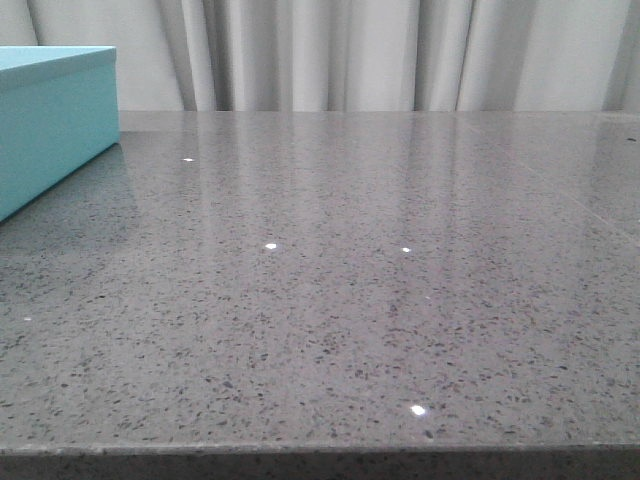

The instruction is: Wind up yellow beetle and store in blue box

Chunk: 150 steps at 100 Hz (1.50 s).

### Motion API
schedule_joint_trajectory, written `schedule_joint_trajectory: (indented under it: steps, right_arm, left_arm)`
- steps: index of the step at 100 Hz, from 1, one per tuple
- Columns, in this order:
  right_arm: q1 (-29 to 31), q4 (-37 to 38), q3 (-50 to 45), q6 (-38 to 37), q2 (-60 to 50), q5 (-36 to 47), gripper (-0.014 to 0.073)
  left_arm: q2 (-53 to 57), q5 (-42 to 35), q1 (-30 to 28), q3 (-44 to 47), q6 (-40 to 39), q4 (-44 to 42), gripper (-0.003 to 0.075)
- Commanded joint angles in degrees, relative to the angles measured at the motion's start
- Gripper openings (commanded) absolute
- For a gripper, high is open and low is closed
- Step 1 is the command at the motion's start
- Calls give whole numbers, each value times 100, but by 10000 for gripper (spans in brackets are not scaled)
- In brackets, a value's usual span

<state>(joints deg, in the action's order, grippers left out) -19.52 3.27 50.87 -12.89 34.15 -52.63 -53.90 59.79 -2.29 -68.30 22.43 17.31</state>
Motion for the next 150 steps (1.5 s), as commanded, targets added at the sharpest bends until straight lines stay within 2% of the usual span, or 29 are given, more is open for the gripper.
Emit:
schedule_joint_trajectory:
  steps: [1, 32, 60, 150]
  right_arm:
    - [8, 99, -32, 57, -277, 582, -68]
    - [8, 99, -607, 57, -1029, 891, -68]
    - [8, 99, -931, 57, -1472, 1086, -68]
    - [8, 99, -994, 57, -1472, 983, -68]
  left_arm:
    - [544, -629, -4, 371, -72, 296, -19]
    - [2145, -1002, -4, 2197, -72, 466, -19]
    - [3204, -1090, -4, 3129, -72, 704, -19]
    - [3394, -1093, -4, 3176, -72, 877, -19]
